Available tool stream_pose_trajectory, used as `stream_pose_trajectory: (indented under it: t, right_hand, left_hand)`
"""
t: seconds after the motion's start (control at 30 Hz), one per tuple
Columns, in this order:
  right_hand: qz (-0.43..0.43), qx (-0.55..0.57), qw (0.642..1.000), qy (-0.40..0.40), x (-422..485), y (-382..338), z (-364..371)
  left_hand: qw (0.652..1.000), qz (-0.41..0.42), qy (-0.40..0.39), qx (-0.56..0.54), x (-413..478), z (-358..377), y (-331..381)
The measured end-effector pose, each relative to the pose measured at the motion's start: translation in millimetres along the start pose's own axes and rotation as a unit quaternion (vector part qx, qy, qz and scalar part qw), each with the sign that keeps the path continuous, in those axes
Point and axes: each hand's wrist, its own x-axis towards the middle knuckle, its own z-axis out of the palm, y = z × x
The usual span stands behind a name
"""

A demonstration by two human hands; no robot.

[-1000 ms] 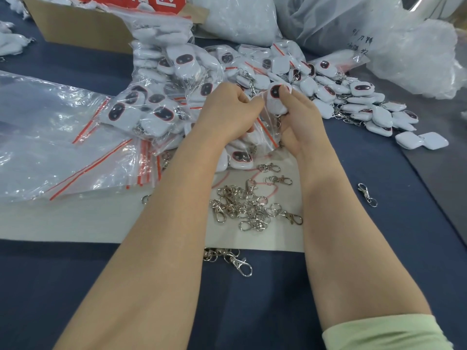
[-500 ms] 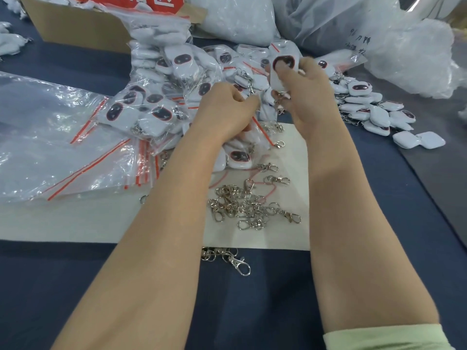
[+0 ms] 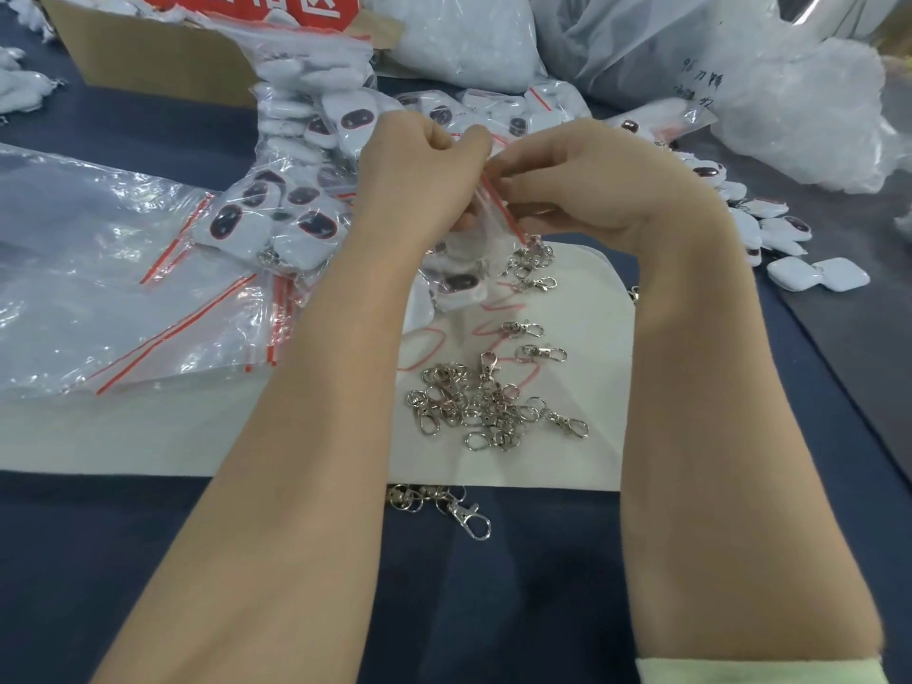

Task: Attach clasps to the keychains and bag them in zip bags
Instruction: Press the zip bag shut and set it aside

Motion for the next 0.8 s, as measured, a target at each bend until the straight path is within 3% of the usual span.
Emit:
stream_pose_trajectory:
  t: [0.07,0.17,0.23,0.3,0.47,0.6,0.7,0.8]
  right_hand:
    - [-0.007,0.005,0.997,0.079,3.2,6.6,-3.3]
    - [0.028,0.052,0.953,0.297,17.1,25.9,-5.7]
    - [0.070,-0.009,0.929,0.363,24.2,46.0,-0.8]
    - [0.100,-0.086,0.927,0.352,27.6,65.7,7.9]
    - [0.111,-0.235,0.945,0.200,46.6,84.8,25.7]
    - [0.178,-0.270,0.933,0.156,56.9,80.5,31.5]
    - [0.190,-0.255,0.934,0.162,61.9,79.4,33.2]
    - [0.150,-0.173,0.936,0.266,59.4,79.3,33.7]
  left_hand:
    - [1.000,0.005,-0.001,-0.004,0.2,0.0,0.5]
    - [1.000,-0.009,-0.012,-0.011,-1.6,2.2,-3.7]
    - [1.000,-0.020,-0.018,-0.014,-2.5,2.9,-8.8]
    - [0.999,-0.027,-0.024,-0.017,-3.2,3.3,-12.4]
    - [0.999,-0.027,-0.022,-0.012,-2.0,6.2,-16.3]
    - [0.999,-0.023,-0.025,-0.013,-1.6,8.5,-17.5]
    - [0.999,-0.021,-0.025,-0.016,-1.5,8.1,-18.0]
    - [0.999,-0.023,-0.027,-0.014,-2.0,8.0,-16.9]
